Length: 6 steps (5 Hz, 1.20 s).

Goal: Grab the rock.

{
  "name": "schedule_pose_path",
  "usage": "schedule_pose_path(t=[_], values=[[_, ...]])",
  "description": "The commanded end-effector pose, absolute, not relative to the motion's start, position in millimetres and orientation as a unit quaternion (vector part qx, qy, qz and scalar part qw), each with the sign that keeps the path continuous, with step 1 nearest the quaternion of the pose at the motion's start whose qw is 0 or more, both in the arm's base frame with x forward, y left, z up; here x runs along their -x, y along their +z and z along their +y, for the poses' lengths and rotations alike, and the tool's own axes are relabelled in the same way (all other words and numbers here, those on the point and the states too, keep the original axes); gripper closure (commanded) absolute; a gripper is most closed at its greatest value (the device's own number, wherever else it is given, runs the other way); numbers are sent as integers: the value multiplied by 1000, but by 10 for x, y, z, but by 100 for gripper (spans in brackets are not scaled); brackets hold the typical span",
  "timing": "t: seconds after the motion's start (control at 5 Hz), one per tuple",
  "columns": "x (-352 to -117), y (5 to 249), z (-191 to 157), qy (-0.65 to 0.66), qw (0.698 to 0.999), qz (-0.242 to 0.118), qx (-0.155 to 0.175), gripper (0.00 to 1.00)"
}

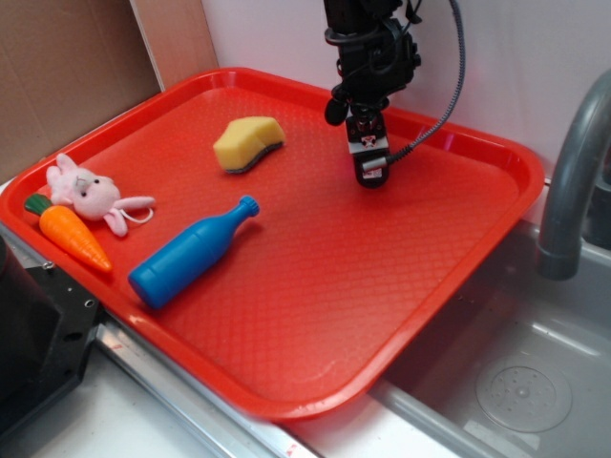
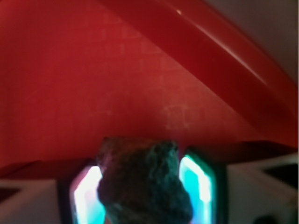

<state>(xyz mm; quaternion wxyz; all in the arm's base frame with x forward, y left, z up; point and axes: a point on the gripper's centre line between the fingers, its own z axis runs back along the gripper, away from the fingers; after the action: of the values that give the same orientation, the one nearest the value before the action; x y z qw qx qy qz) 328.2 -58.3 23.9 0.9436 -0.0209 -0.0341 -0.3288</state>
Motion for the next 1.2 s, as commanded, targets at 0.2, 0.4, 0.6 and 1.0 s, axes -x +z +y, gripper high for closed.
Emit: schedule_pose_path(t=[0.2, 0.4, 0.6, 1.0], values=[[-2452, 1495, -286, -38, 992, -54, -103, 100], [-2155, 1781, -311, 63, 993, -38, -94, 100], [-1978, 1982, -309, 104, 991, -38, -71, 100], [-1840, 2393, -47, 138, 986, -72, -61, 100]])
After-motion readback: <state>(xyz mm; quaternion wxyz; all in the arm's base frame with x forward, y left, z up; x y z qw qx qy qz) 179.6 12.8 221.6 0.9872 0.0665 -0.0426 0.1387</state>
